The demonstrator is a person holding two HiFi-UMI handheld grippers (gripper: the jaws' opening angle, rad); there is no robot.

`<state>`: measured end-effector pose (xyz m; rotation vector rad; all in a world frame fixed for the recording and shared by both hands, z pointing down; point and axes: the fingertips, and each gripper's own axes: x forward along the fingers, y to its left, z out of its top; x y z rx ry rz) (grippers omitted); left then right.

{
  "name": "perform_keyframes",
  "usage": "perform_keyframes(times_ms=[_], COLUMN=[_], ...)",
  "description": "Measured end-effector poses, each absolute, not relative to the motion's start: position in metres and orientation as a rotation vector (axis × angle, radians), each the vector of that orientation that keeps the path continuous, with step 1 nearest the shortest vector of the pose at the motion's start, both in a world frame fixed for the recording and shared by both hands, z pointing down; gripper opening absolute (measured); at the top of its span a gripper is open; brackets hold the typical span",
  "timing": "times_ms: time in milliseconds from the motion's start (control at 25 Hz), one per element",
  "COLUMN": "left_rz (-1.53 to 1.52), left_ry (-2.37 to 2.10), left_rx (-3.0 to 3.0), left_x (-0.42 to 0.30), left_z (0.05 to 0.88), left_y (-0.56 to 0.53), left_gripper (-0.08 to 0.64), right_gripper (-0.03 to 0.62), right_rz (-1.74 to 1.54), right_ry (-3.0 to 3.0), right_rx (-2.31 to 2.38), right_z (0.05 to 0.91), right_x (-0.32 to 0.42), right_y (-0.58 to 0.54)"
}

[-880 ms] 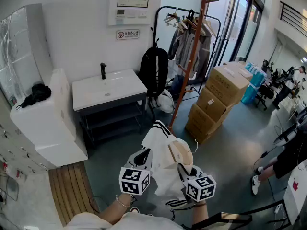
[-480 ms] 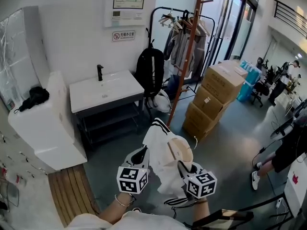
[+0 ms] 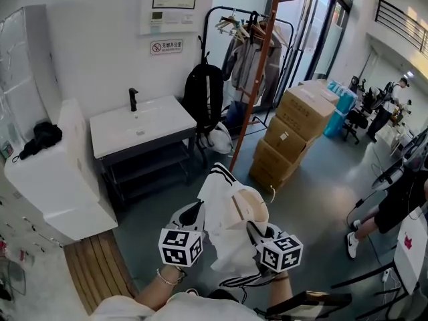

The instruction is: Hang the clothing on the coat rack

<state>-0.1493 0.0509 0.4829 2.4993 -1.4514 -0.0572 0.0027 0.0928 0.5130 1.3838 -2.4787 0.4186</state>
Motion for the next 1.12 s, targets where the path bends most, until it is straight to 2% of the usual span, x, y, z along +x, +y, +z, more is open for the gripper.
perform_keyframes(times_ms=[480, 1120], left_rz=[-0.009, 0.024], left_ry=[-1.406, -1.51], left_rx=[2.531, 2.466], left_x=[-0.133, -0.088], left_z=[0.487, 0.484], left_y=[0.019, -0.084], left_gripper=[0.009, 0.009], right_gripper=[0.026, 0.026], right_rz=[0.441, 0.363], right_ry=[-2.481, -2.535], right_rx=[1.382, 1.229], right_z=[0.518, 0.506], right_x=[0.006, 0.046], right_y=[0.059, -0.051])
